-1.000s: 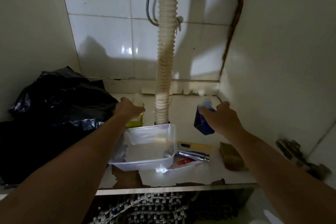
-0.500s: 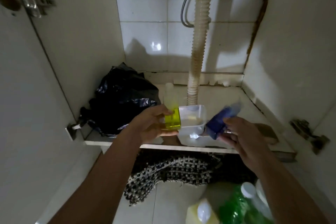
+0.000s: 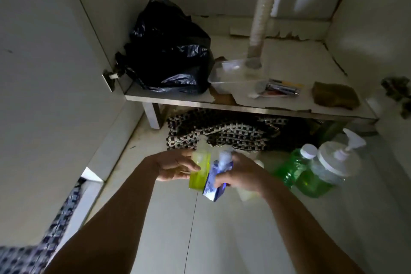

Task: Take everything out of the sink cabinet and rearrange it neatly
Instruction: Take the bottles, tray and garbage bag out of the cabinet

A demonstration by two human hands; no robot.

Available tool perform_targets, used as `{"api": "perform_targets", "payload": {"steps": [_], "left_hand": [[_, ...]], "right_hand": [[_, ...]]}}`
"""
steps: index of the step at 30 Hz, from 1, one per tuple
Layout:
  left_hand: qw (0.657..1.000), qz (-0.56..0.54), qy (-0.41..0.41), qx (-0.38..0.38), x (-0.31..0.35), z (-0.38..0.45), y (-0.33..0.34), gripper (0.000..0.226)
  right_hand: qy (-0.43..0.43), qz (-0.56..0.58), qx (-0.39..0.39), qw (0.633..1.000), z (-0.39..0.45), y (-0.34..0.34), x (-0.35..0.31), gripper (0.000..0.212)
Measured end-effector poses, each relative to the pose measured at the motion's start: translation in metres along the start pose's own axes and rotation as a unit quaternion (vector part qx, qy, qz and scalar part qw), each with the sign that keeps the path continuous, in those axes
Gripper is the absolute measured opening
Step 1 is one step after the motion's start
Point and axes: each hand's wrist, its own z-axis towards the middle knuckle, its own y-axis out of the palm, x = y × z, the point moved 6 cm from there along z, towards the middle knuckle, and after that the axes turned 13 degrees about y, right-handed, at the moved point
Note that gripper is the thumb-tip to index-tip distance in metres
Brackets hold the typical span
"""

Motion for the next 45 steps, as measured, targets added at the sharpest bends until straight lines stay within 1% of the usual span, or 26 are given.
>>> {"api": "perform_targets", "payload": {"steps": [2, 3, 6, 9, 14, 17, 20, 22, 24, 27, 31, 34, 35, 37, 38, 39, 40, 41, 43, 44, 45], "left_hand": [[0.999, 0.001, -0.012, 0.045, -0.026, 0.001, -0.005, 0.061], [0.998, 0.003, -0.015, 0.062, -0.036, 0.0, -0.006, 0.062], [0.995, 0.011, -0.002, 0.103, -0.056, 0.004, -0.007, 0.067], [0.989, 0.006, 0.033, 0.144, -0.064, 0.009, 0.0, 0.059], [0.98, 0.063, 0.068, 0.174, -0.071, 0.02, 0.013, 0.058], [0.975, 0.098, 0.087, 0.177, -0.07, 0.025, 0.023, 0.061], [0.97, 0.134, 0.094, 0.182, -0.074, 0.029, 0.03, 0.071], [0.964, 0.172, 0.099, 0.177, -0.078, 0.03, 0.036, 0.072], [0.957, 0.198, 0.103, 0.186, -0.08, 0.03, 0.043, 0.068], [0.953, 0.202, 0.111, 0.196, -0.082, 0.032, 0.053, 0.061], [0.949, 0.241, 0.116, 0.169, -0.077, 0.032, 0.066, 0.065], [0.943, 0.273, 0.103, 0.162, -0.074, 0.032, 0.068, 0.069], [0.94, 0.289, 0.096, 0.152, -0.075, 0.033, 0.067, 0.073], [0.934, 0.332, 0.071, 0.11, -0.075, 0.037, 0.065, 0.089], [0.931, 0.352, 0.049, 0.084, -0.074, 0.038, 0.062, 0.099], [0.924, 0.376, 0.023, 0.058, -0.071, 0.038, 0.059, 0.103], [0.914, 0.405, -0.003, 0.035, -0.066, 0.038, 0.053, 0.102], [0.899, 0.438, -0.027, 0.018, -0.057, 0.037, 0.048, 0.095], [0.864, 0.501, -0.052, 0.004, -0.029, 0.033, 0.036, 0.072], [0.849, 0.526, -0.051, 0.003, -0.011, 0.033, 0.031, 0.06], [0.842, 0.538, -0.042, 0.007, 0.009, 0.034, 0.028, 0.049]], "right_hand": [[0.031, -0.034, 0.023, 0.999, 0.012, 0.023, 0.018, 0.048], [0.037, -0.038, 0.035, 0.998, 0.016, 0.033, 0.027, 0.051], [0.032, -0.035, 0.083, 0.995, 0.029, 0.052, 0.048, 0.049], [0.026, -0.023, 0.144, 0.989, 0.041, 0.052, 0.067, 0.045], [0.014, -0.052, 0.212, 0.976, 0.05, 0.043, 0.086, 0.038], [0.035, -0.054, 0.237, 0.969, 0.051, 0.033, 0.096, 0.039], [0.049, -0.038, 0.247, 0.967, 0.055, 0.02, 0.103, 0.04], [0.055, -0.033, 0.254, 0.965, 0.059, 0.011, 0.105, 0.042], [0.065, -0.029, 0.253, 0.965, 0.063, 0.002, 0.107, 0.045], [0.087, -0.049, 0.229, 0.968, 0.069, -0.002, 0.108, 0.048], [0.111, -0.056, 0.184, 0.975, 0.069, -0.005, 0.108, 0.048], [0.138, -0.048, 0.14, 0.979, 0.063, -0.008, 0.11, 0.052], [0.146, -0.056, 0.129, 0.979, 0.059, -0.01, 0.11, 0.052], [0.159, -0.102, 0.114, 0.975, 0.049, -0.014, 0.105, 0.051], [0.16, -0.138, 0.108, 0.971, 0.041, -0.018, 0.099, 0.047], [0.156, -0.171, 0.104, 0.967, 0.033, -0.022, 0.091, 0.038], [0.147, -0.193, 0.101, 0.965, 0.027, -0.026, 0.083, 0.027], [0.14, -0.202, 0.098, 0.964, 0.021, -0.031, 0.075, 0.018], [0.122, -0.213, 0.095, 0.965, 0.012, -0.044, 0.056, 0.011], [0.105, -0.216, 0.096, 0.966, 0.01, -0.053, 0.045, 0.007], [0.086, -0.204, 0.099, 0.97, 0.008, -0.066, 0.032, 0.005]]}}
